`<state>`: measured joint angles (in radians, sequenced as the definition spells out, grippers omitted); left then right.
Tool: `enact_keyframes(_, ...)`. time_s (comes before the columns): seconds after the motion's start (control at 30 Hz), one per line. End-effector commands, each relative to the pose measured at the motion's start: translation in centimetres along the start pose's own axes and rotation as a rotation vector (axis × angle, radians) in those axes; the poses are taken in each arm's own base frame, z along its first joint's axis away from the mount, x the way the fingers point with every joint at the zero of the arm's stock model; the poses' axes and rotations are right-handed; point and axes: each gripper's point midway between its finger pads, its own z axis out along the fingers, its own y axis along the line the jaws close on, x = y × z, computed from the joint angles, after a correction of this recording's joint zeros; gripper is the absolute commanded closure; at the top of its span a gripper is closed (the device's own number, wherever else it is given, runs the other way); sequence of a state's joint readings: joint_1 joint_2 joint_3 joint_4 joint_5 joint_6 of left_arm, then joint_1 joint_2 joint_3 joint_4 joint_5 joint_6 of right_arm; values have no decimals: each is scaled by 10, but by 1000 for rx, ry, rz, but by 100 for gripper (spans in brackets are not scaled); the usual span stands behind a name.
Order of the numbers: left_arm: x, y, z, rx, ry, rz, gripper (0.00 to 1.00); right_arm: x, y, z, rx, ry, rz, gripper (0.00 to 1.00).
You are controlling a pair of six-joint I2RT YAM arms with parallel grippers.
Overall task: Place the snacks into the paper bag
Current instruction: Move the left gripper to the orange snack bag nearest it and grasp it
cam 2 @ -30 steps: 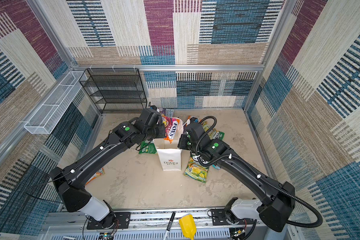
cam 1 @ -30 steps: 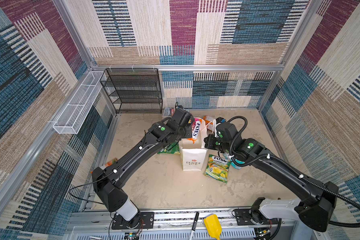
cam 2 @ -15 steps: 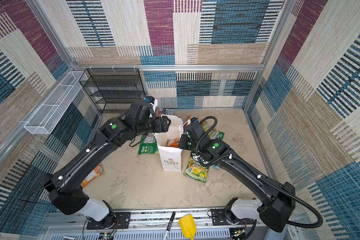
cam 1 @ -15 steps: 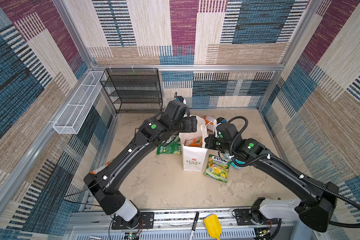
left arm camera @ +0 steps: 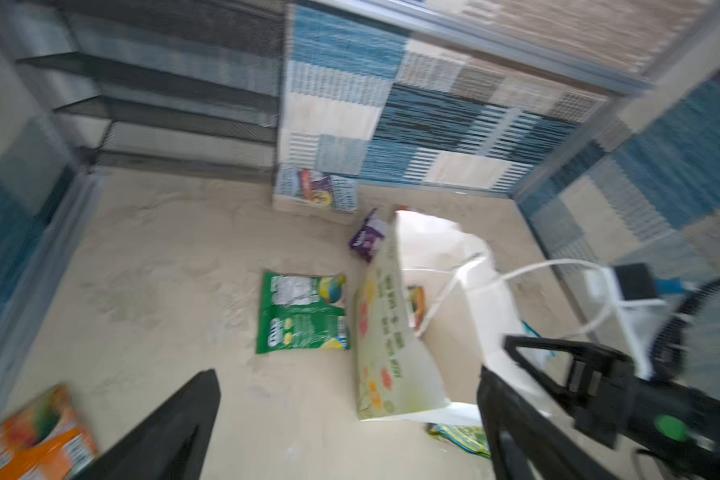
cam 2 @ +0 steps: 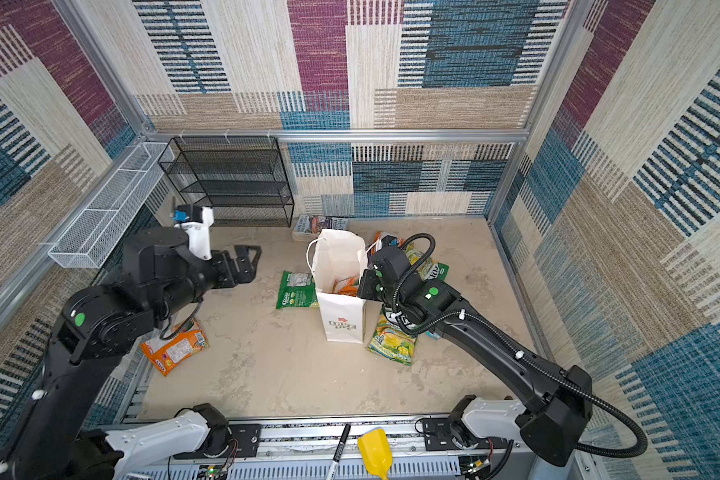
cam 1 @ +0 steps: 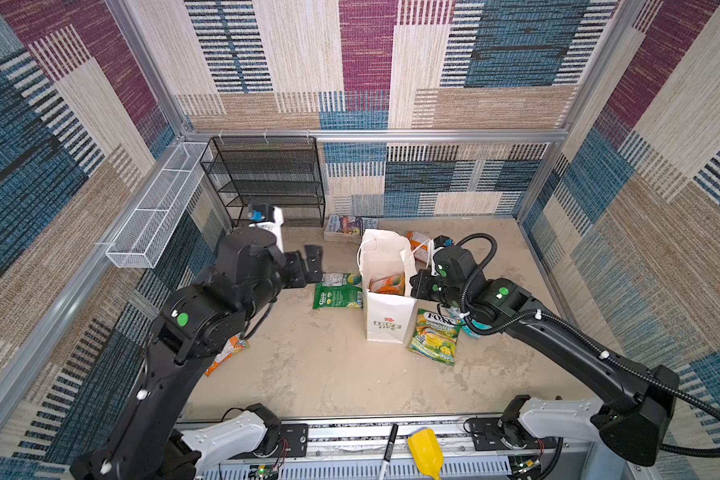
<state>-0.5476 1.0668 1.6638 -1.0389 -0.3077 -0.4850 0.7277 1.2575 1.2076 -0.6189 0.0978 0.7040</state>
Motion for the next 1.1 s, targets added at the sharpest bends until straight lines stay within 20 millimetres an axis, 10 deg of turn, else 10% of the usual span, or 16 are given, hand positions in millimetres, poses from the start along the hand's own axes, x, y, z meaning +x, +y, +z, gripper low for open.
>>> enact_keyframes(0.0, 42, 56, 1, -162, 106, -147, 1, -1, 3, 2, -14, -9, -19, 100)
enact_keyframes(0.43, 176, 204, 89, -511, 306, -706, 1, 0, 11, -4, -71, -10, -40, 100)
enact_keyframes(1.07, 238, 355, 108, -912, 389, -1015, 1, 6, 6, -6, -75, -7, -62, 100)
